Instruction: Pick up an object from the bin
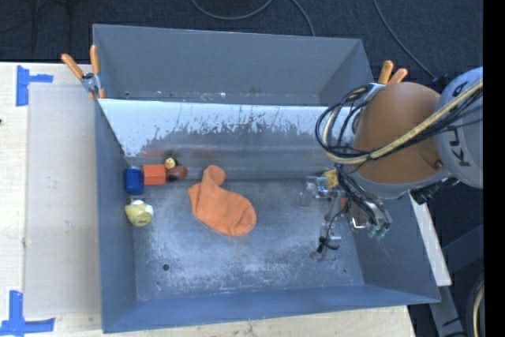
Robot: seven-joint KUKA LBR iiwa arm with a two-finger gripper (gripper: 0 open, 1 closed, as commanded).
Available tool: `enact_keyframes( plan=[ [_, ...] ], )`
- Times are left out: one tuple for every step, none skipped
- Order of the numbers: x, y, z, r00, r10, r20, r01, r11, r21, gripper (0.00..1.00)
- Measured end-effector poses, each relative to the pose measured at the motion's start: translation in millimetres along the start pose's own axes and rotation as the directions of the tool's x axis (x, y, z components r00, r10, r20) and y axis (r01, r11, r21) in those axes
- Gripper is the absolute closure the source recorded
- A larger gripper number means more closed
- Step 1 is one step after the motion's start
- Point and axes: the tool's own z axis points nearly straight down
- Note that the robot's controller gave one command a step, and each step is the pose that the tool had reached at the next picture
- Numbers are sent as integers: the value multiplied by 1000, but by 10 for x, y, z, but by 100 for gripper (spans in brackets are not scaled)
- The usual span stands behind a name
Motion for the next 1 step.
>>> enact_keyframes(
  plan=[
    [-17,0,-40,1000,-1,7,1,1000,1,0]
  ],
)
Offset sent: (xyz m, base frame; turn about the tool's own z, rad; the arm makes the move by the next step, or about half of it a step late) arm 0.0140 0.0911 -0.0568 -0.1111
